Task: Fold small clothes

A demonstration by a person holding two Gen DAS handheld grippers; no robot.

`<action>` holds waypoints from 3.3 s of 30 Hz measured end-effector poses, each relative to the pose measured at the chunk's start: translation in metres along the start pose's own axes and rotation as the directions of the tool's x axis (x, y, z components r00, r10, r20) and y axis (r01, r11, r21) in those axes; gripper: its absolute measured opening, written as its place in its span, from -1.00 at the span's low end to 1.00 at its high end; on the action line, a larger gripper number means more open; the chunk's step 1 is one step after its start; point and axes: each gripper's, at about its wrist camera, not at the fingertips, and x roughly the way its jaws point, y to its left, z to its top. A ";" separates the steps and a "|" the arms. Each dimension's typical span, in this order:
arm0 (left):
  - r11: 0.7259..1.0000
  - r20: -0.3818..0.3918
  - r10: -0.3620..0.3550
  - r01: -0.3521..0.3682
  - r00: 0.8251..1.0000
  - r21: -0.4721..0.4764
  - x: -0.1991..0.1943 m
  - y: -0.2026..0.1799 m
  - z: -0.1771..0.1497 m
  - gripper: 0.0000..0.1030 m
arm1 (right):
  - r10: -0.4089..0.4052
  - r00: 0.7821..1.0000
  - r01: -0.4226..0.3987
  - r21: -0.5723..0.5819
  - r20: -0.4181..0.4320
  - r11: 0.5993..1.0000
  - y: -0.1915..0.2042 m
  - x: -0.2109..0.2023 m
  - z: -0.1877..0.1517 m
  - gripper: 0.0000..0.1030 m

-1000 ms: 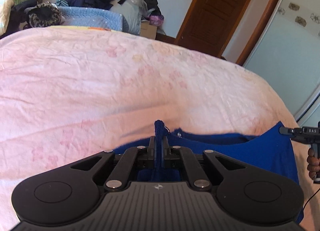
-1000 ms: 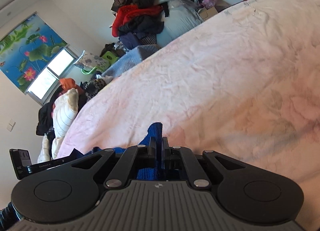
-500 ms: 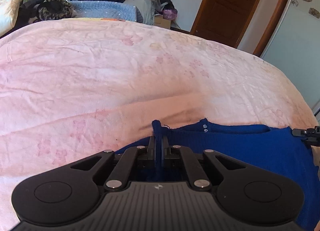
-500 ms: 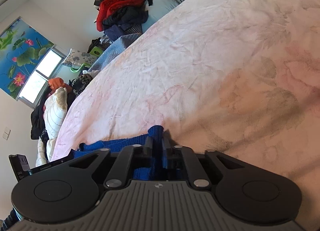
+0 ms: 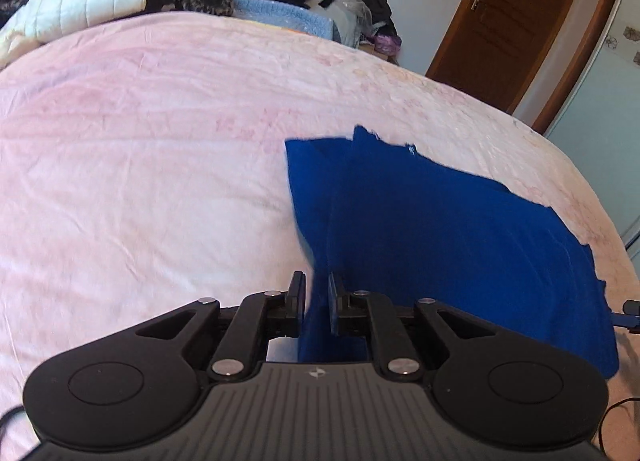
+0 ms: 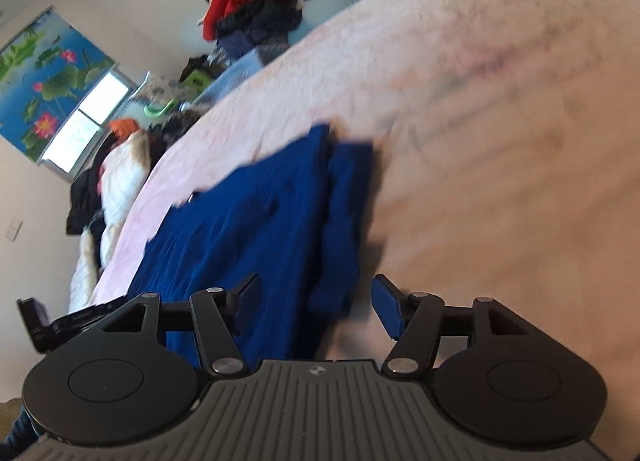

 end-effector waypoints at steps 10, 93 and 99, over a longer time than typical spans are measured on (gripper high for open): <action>0.996 -0.062 -0.046 0.050 0.997 0.071 0.009 -0.041 -0.027 0.40 | 0.044 0.992 -0.054 -0.080 -0.114 0.995 0.020 0.026 -0.036 -0.82; 0.985 0.202 0.096 -0.065 0.975 -0.158 -0.050 -0.026 -0.042 0.52 | 0.058 0.958 -0.170 0.397 0.280 0.902 -0.016 0.004 -0.059 0.23; 0.943 0.112 0.077 -0.036 0.991 -0.331 -0.032 -0.004 -0.051 0.52 | -0.017 0.918 -0.078 0.224 0.397 0.972 0.017 -0.015 -0.057 0.23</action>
